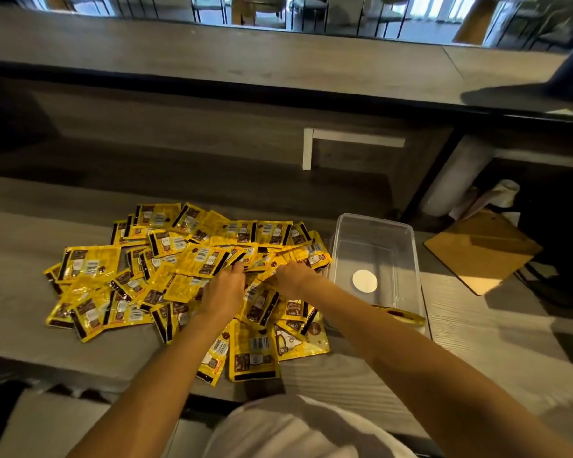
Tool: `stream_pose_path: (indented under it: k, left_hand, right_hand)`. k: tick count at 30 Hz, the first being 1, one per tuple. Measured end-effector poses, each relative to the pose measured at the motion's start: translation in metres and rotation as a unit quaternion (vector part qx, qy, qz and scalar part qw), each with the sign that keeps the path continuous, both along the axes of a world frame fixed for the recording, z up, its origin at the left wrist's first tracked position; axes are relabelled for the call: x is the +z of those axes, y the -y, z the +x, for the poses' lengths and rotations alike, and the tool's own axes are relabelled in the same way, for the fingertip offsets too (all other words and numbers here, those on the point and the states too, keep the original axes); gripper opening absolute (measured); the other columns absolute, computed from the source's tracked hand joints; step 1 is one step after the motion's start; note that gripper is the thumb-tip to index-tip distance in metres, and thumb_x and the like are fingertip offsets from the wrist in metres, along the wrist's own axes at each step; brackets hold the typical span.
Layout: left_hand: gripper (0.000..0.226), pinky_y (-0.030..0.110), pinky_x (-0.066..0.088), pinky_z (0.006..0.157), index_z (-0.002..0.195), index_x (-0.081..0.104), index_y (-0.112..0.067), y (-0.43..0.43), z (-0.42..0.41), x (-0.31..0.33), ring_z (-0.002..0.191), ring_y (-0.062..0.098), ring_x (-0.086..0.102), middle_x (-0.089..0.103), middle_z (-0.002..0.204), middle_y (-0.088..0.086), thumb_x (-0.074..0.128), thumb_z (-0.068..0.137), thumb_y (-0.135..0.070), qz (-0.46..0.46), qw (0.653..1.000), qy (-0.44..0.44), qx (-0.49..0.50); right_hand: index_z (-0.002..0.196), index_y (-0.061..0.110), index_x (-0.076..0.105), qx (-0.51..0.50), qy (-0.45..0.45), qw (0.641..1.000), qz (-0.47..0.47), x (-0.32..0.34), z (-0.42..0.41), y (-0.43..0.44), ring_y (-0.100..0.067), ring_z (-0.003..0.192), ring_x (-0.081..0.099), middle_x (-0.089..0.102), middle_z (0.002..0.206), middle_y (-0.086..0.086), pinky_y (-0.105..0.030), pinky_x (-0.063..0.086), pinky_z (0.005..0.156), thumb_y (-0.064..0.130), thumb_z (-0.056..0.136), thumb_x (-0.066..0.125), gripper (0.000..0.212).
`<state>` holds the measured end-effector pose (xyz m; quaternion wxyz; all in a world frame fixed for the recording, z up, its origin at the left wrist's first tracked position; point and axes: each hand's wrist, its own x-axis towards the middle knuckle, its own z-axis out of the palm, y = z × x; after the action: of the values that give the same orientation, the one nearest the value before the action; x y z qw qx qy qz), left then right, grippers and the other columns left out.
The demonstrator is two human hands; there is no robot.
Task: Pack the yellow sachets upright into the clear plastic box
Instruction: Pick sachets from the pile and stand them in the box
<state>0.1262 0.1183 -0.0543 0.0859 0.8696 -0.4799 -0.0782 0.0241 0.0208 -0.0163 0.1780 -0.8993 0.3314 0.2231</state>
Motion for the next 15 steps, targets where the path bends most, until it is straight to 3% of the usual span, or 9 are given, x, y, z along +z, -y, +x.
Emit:
stream_pose_path:
  k: [3, 5, 9, 12, 15]
  left_hand:
    - [0.029, 0.032, 0.038, 0.063, 0.117, 0.051, -0.002, 0.003, 0.003, 0.006, 0.090, 0.031, 0.061, 0.063, 0.103, 0.016, 0.035, 0.100, -0.020, -0.085, 0.995, -0.035, 0.041]
    - [0.029, 0.033, 0.038, 0.067, 0.109, 0.056, 0.000, 0.006, 0.006, 0.013, 0.094, 0.031, 0.058, 0.063, 0.103, 0.017, 0.039, 0.099, -0.021, -0.148, 0.985, -0.058, 0.063]
    - [0.028, 0.034, 0.039, 0.072, 0.106, 0.059, -0.002, 0.014, 0.006, 0.022, 0.100, 0.030, 0.054, 0.063, 0.103, 0.017, 0.041, 0.099, -0.021, -0.190, 0.970, -0.109, 0.106]
    - [0.031, 0.036, 0.043, 0.078, 0.127, 0.050, -0.010, 0.022, 0.007, 0.027, 0.112, 0.032, 0.053, 0.060, 0.117, 0.018, 0.045, 0.097, -0.015, -0.198, 0.948, -0.186, 0.166]
    - [0.069, 0.036, 0.046, 0.082, 0.147, 0.022, -0.023, 0.026, 0.015, 0.034, 0.120, 0.033, 0.049, 0.049, 0.132, 0.019, 0.056, 0.090, -0.007, -0.114, 0.946, -0.243, 0.183]
  right_hand:
    - [0.122, 0.000, 0.051, 0.007, -0.006, 1.000, -0.028, -0.002, -0.001, -0.001, -0.032, 0.113, 0.056, 0.057, 0.123, -0.017, -0.035, 0.048, 0.088, 0.008, 0.096, 0.042, 0.029]
    - [0.123, 0.000, 0.051, 0.015, -0.009, 0.999, -0.049, -0.004, -0.001, -0.002, -0.032, 0.115, 0.055, 0.056, 0.124, -0.017, -0.037, 0.048, 0.092, 0.008, 0.096, 0.044, 0.029]
    - [0.128, 0.006, 0.048, 0.038, -0.037, 0.996, -0.071, -0.010, 0.005, -0.004, -0.032, 0.120, 0.052, 0.054, 0.128, -0.013, -0.042, 0.046, 0.099, 0.026, 0.095, 0.051, 0.038]
    - [0.131, 0.007, 0.046, 0.067, -0.057, 0.992, -0.088, -0.012, 0.009, -0.005, -0.033, 0.122, 0.051, 0.052, 0.131, -0.013, -0.045, 0.045, 0.101, 0.025, 0.096, 0.048, 0.039]
    - [0.134, 0.006, 0.043, 0.092, -0.052, 0.988, -0.109, -0.015, 0.006, -0.005, -0.034, 0.126, 0.048, 0.049, 0.136, -0.014, -0.046, 0.046, 0.101, 0.021, 0.097, 0.043, 0.040]
